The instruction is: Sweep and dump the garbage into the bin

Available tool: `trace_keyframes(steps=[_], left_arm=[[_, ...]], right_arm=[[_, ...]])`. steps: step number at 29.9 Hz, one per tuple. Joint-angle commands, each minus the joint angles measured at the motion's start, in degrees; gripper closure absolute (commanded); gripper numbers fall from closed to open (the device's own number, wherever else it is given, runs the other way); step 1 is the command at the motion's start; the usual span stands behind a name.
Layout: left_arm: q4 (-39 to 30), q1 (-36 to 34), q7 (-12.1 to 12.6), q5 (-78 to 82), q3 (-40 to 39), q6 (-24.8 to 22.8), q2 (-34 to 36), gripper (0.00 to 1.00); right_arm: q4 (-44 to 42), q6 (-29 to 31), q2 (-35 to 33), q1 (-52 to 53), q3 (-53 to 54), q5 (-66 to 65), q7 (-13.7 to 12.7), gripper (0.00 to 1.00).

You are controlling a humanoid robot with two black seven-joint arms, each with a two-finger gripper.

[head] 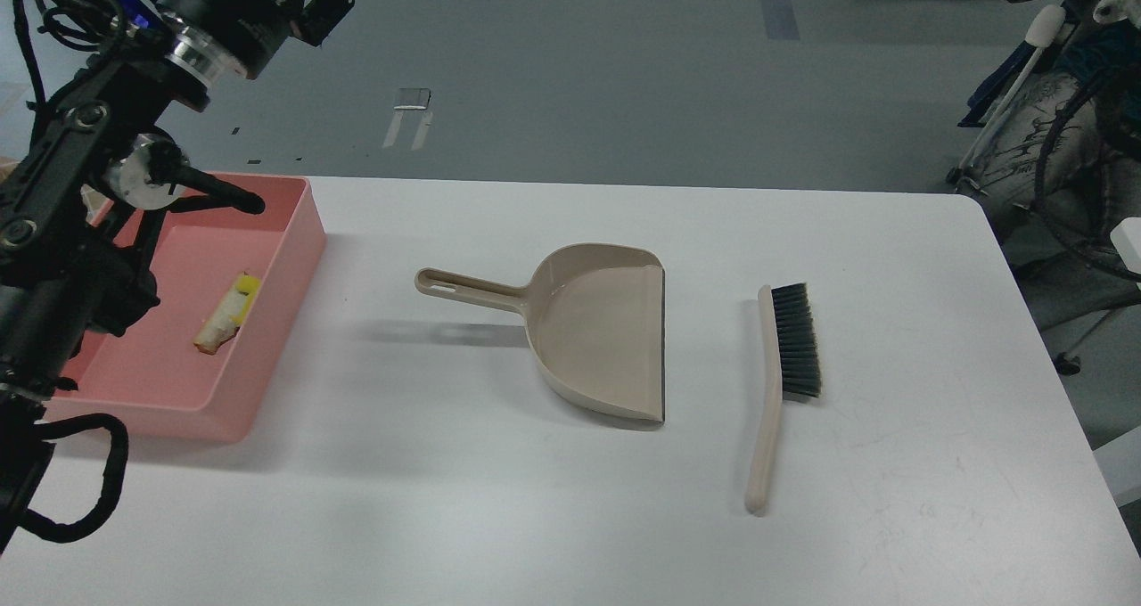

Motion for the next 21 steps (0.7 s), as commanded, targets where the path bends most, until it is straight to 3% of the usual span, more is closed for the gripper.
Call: trace_keyframes(steps=[1, 7, 13, 17, 21], left_arm=[[8.32, -3.18, -0.90, 0.09, 2.17, -0.68, -3.98, 0.02], [13.08, -3.72, -2.58, -0.18, 7.97, -2.96, -6.36, 0.02], [18.08, -3.28, -2.58, -6.23, 8.59, -3.46, -10.23, 0.02], [23.01, -3.28, -2.75, -10.72, 9.03, -3.46, -12.07, 0.02], [23.02, -3.36, -2.75, -10.81, 9.03, -3.46, -11.81, 0.02]], right_arm=[[-8.75, 0.53, 4.85, 1.91, 0.03, 0.12, 7.99, 0.01], [-14.57, 2.10, 11.62, 1.04, -0.32, 0.30, 15.83, 0.00], [-15.54, 7.38, 17.69, -2.22, 0.29, 0.30, 17.59, 0.00], [-16.06, 7.39, 20.77, -3.54, 0.29, 0.21, 17.68, 0.00], [-15.98, 7.39, 21.39, -4.33, 0.29, 0.30, 17.59, 0.00]])
